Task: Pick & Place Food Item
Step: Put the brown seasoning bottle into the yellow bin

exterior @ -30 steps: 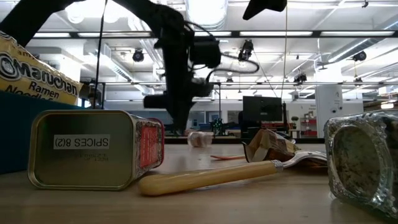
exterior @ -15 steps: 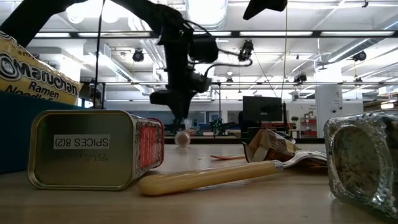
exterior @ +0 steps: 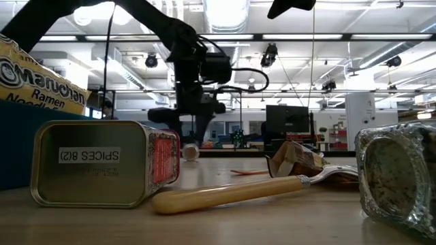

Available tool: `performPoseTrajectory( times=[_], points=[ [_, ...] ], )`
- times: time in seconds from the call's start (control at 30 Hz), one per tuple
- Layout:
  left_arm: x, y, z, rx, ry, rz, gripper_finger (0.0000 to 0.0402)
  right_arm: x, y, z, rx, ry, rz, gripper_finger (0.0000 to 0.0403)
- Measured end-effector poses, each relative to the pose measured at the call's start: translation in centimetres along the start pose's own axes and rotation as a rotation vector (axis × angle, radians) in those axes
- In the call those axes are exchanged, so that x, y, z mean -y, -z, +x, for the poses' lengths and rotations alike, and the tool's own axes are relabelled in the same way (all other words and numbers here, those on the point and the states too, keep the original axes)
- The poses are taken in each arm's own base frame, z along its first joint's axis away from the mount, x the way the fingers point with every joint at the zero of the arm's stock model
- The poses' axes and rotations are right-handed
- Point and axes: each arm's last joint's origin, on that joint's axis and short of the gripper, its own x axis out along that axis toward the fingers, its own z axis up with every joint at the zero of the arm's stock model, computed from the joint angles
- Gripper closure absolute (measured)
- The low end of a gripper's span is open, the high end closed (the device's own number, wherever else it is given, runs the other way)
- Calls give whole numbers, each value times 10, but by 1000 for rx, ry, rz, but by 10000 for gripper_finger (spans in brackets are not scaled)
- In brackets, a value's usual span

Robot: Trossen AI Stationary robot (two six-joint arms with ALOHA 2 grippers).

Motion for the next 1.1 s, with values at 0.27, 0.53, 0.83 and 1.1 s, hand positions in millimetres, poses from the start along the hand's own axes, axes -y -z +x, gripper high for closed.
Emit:
performPoseTrajectory(
  times=[0.27,0.53,0.83,1.1],
  points=[
    [8,-1,11,1,13,77,140,0,0,0,0,-1,-6,147],
    [10,-3,19,23,-27,-9,143,0,0,0,0,0,-8,147],
    [11,-5,20,89,-8,-111,212,0,0,0,0,-1,-1,147],
    [11,-6,19,84,-11,-157,227,0,0,0,1,-1,3,147]
  ],
)
